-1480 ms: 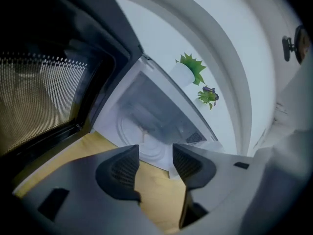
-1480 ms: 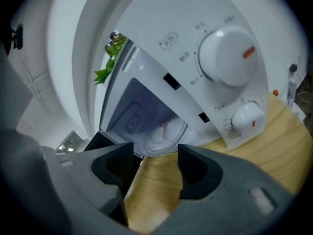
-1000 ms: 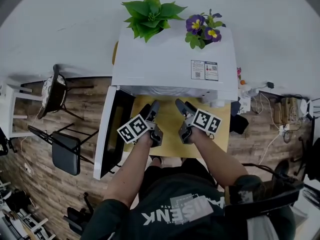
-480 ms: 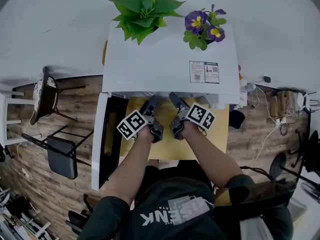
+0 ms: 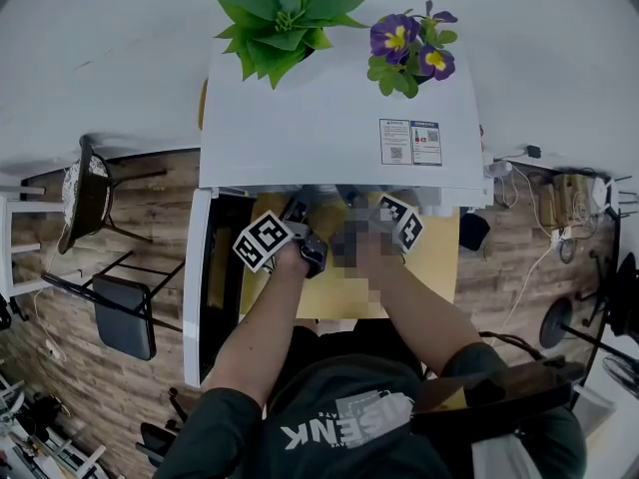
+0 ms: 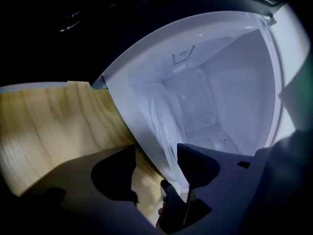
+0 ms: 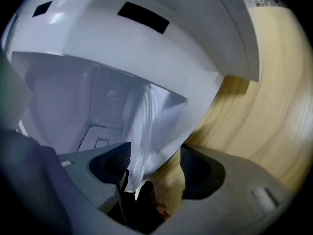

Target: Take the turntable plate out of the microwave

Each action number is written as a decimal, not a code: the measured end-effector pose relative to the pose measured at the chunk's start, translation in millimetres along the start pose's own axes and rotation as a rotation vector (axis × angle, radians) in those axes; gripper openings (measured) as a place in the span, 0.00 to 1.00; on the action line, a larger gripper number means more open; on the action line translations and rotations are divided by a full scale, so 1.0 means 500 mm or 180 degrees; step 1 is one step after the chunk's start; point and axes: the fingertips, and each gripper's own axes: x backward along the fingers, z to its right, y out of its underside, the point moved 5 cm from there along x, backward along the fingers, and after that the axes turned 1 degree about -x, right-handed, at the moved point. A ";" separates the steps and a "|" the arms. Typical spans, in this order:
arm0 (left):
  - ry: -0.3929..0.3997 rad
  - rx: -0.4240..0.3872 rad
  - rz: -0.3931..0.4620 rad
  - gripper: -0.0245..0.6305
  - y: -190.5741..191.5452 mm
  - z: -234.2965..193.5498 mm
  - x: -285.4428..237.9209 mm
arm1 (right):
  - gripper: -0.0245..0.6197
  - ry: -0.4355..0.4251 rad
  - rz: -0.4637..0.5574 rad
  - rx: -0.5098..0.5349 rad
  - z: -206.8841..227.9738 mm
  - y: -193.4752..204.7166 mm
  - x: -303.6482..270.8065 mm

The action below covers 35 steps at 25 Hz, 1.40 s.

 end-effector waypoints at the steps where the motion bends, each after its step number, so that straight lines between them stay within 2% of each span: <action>1: -0.0001 0.0014 0.0004 0.43 -0.002 0.000 -0.002 | 0.51 0.0024 0.0005 -0.0004 0.000 0.000 -0.001; 5: -0.0024 0.0025 -0.0045 0.43 -0.007 0.001 -0.006 | 0.50 0.0120 0.0044 -0.0013 0.003 0.000 -0.002; 9: -0.0113 -0.0178 -0.0128 0.42 -0.001 0.009 0.002 | 0.50 0.0119 0.0084 0.0018 0.006 0.002 0.006; 13: -0.0050 -0.0265 -0.0207 0.28 0.016 0.020 0.021 | 0.49 0.0061 0.0066 0.0016 0.016 0.017 0.023; 16: 0.0002 -0.0274 -0.0219 0.23 0.028 0.023 0.035 | 0.49 0.0029 0.0020 0.0025 0.022 0.028 0.036; 22: 0.0071 -0.0043 -0.0395 0.19 0.055 0.005 0.064 | 0.47 0.0061 -0.0084 0.0198 0.037 0.046 0.062; 29: 0.0084 -0.0014 -0.0426 0.19 0.083 -0.012 0.104 | 0.45 -0.0115 -0.0190 0.0207 0.053 0.066 0.083; 33: 0.0088 0.0034 -0.0431 0.18 0.103 -0.017 0.128 | 0.42 -0.0147 -0.0262 0.0532 0.050 0.071 0.097; 35: 0.0088 0.0031 -0.0420 0.18 0.112 -0.020 0.140 | 0.39 -0.0194 -0.0270 0.0574 0.050 0.072 0.102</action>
